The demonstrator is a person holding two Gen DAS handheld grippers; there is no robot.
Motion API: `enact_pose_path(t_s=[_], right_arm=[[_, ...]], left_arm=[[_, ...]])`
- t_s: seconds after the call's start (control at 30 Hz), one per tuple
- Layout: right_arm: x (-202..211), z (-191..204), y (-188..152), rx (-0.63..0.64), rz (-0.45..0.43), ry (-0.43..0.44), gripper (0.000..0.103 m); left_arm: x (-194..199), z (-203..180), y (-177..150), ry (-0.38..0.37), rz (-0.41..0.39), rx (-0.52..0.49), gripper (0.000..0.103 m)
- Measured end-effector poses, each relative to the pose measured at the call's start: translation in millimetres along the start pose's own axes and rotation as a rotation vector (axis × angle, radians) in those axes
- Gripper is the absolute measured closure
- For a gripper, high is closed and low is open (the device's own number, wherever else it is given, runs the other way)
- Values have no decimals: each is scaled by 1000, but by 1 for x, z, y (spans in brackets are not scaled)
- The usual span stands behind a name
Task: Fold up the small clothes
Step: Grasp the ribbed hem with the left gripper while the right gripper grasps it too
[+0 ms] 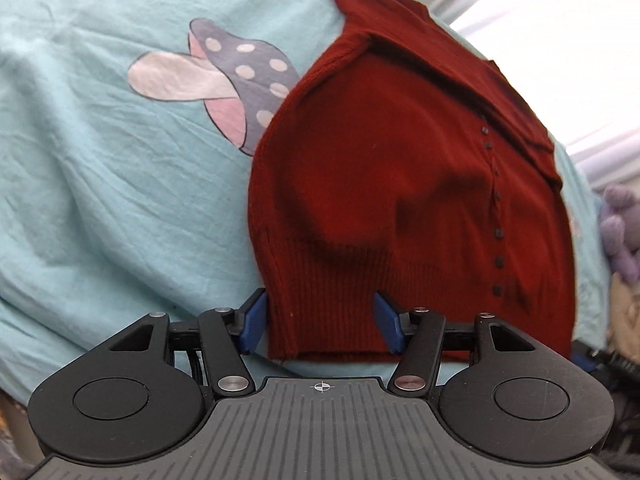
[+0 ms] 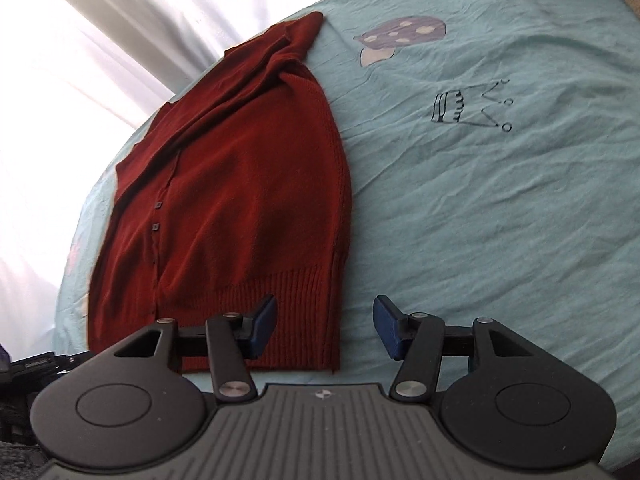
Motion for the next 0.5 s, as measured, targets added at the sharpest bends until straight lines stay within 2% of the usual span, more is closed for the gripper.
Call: enact_pose_path(t_s=[0.03, 0.1, 0.17, 0.23, 0.3, 0.4, 0.5], right_arm=[[-1, -1, -1, -14, 13, 17, 54], [-4, -3, -1, -47, 40, 53, 65], [-8, -4, -2, -66, 57, 75, 72], [-11, -4, -3, -73, 75, 82, 81], [-13, -5, -4, -83, 93, 85, 93], [-16, -4, -3, -88, 105, 100, 97], [-14, -3, 2, -97, 92, 128, 98]], left_arm=[[0, 1, 1, -6, 6, 17, 49], [-2, 3, 2, -17, 26, 35, 59], [-2, 2, 2, -20, 26, 32, 60], [-3, 2, 2, -13, 31, 29, 66], [-4, 2, 3, 2, 43, 26, 83], [-3, 2, 5, 21, 41, 24, 92], [3, 1, 11, -12, 5, 35, 93]])
Point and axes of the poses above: each gripper's, at about its wrist camera, not at the fingertips, and x roughly against the way its jaws point, z to its left, y to its top, the point moved 3 cm from there along -x, roughly the way its jaws point, and after that the axes turned 10 degrees about -y, right-handed, at the moved point
